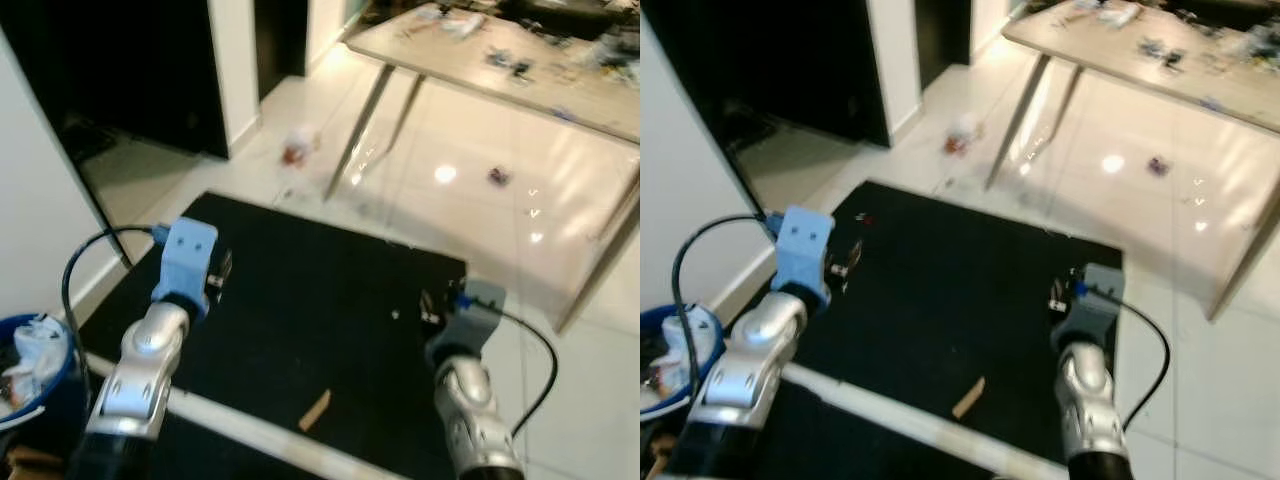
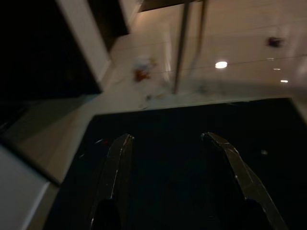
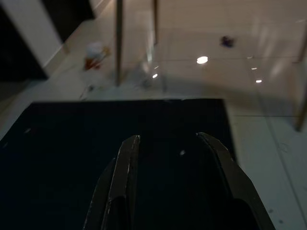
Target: Picking trash to rubbish bin
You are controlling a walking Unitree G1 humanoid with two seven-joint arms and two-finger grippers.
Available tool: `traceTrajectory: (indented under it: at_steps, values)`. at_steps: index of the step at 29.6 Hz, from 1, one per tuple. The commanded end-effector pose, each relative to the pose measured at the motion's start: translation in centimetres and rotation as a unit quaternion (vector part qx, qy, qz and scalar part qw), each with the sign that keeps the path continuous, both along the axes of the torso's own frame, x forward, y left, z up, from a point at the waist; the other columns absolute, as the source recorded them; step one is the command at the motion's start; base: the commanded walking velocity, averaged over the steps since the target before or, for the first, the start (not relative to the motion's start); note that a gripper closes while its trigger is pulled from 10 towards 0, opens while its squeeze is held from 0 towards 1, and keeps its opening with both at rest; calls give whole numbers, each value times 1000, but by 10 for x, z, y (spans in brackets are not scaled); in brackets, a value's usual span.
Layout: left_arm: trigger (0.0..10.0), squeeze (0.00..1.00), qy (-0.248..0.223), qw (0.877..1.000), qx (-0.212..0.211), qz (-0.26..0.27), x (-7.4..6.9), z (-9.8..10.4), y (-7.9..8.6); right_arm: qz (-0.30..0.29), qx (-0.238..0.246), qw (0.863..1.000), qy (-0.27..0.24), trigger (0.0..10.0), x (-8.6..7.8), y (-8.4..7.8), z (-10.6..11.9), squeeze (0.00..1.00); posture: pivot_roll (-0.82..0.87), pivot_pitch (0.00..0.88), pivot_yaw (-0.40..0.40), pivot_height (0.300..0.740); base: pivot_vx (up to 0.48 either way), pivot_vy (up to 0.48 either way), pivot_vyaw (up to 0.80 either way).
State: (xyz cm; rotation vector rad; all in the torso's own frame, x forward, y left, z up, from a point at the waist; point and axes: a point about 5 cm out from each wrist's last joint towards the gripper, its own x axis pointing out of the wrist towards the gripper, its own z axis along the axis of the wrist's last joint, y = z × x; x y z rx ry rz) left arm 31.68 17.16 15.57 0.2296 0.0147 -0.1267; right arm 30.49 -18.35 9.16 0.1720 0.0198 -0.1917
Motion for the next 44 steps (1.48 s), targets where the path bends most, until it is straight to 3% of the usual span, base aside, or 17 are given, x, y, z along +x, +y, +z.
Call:
traceTrajectory:
  at_steps: [1,17,21,24,33,44]
  values:
    - [10000,0,19,1000,-4,4,-2,-9,2,-8,13,1000,14,10000,-4,1,-8,0,-5,137,17,740,0,0,-800]
    - [10000,0,30,1000,-5,3,-1,-13,1,-13,12,1000,15,10000,-7,1,-7,0,-9,146,16,740,0,0,-800]
    - [10000,0,40,999,13,8,-1,-16,2,-15,11,1000,14,10000,-8,1,-7,0,-10,146,17,740,0,0,-800]
    - [10000,0,43,999,-1,9,-1,-17,2,-15,7,1000,14,10000,-8,1,-7,0,-12,146,17,740,0,0,-800]
    - [10000,0,40,999,-22,-22,-3,-16,-6,-3,-14,1000,20,10000,-8,3,-7,0,-15,145,16,740,0,0,0]
    - [10000,0,28,999,-40,-22,-1,-11,-7,2,-14,1000,18,10000,-7,5,-6,0,-14,145,17,740,300,0,0]
